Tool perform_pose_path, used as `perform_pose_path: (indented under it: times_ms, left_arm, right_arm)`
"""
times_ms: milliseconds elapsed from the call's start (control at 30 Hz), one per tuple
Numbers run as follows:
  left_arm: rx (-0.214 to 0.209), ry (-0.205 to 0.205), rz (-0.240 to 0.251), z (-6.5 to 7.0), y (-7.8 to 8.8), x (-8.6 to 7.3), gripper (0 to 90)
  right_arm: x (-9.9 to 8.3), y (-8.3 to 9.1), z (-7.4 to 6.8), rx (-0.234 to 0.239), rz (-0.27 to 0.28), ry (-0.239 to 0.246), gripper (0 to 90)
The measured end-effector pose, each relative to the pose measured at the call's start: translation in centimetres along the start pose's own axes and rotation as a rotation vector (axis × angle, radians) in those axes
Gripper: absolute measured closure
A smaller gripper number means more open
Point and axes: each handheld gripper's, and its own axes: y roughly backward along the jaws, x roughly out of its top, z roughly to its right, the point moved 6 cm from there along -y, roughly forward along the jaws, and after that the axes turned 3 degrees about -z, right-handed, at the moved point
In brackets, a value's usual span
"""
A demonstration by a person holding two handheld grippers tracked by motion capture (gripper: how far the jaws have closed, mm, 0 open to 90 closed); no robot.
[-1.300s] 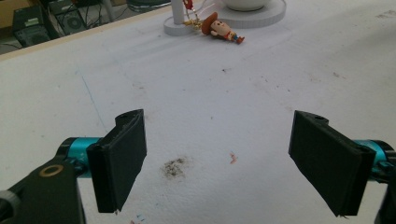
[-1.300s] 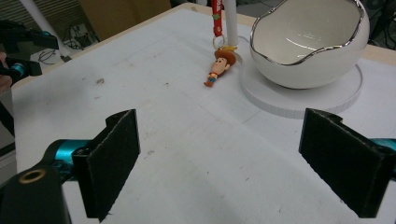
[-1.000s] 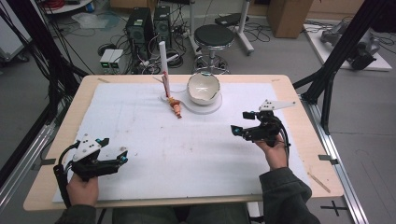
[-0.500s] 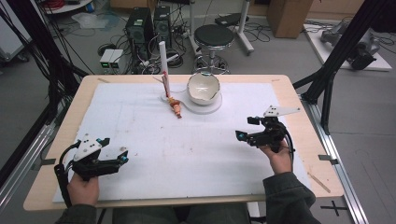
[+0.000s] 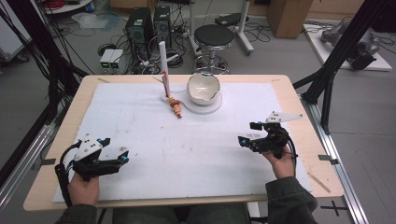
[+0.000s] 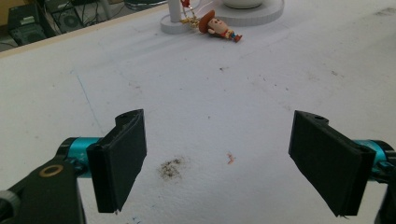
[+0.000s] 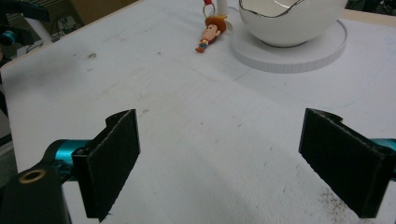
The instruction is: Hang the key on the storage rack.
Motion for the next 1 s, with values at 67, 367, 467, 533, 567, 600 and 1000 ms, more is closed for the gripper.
perform_pose_path:
  times_ms: [67,367,467,533,567,600,1000]
  left_arm:
    - [-0.003,0.006,0.001,0.0,0.0,0.0,19.6]
    - [-0.009,0.007,-0.001,0.0,-0.1,-0.1,19.6]
    - [-0.014,0.004,-0.002,0.1,-0.1,0.0,19.6]
    - [-0.016,0.006,-0.002,0.1,-0.2,0.0,19.6]
    - [-0.018,0.005,-0.004,0.1,-0.2,-0.1,19.6]
    - [-0.017,0.003,-0.008,0.1,-0.2,-0.1,19.6]
    - [-0.026,0.004,-0.019,0.2,-0.5,-0.2,19.6]
  right_arm:
    - [-0.3,0.1,-0.1,0.001,-0.005,-0.008,11.8]
    - [-1.2,0.6,-0.2,-0.008,0.004,-0.009,11.8]
    - [-1.5,0.7,-0.2,-0.012,0.000,-0.007,11.8]
    - [-1.5,0.7,-0.4,-0.011,0.003,-0.006,11.8]
    - [-1.5,0.8,-0.4,-0.011,0.003,-0.004,11.8]
    - [-1.6,0.8,-0.5,-0.010,0.002,-0.005,11.8]
    - [-2.1,1.4,-1.2,-0.014,0.013,0.028,11.8]
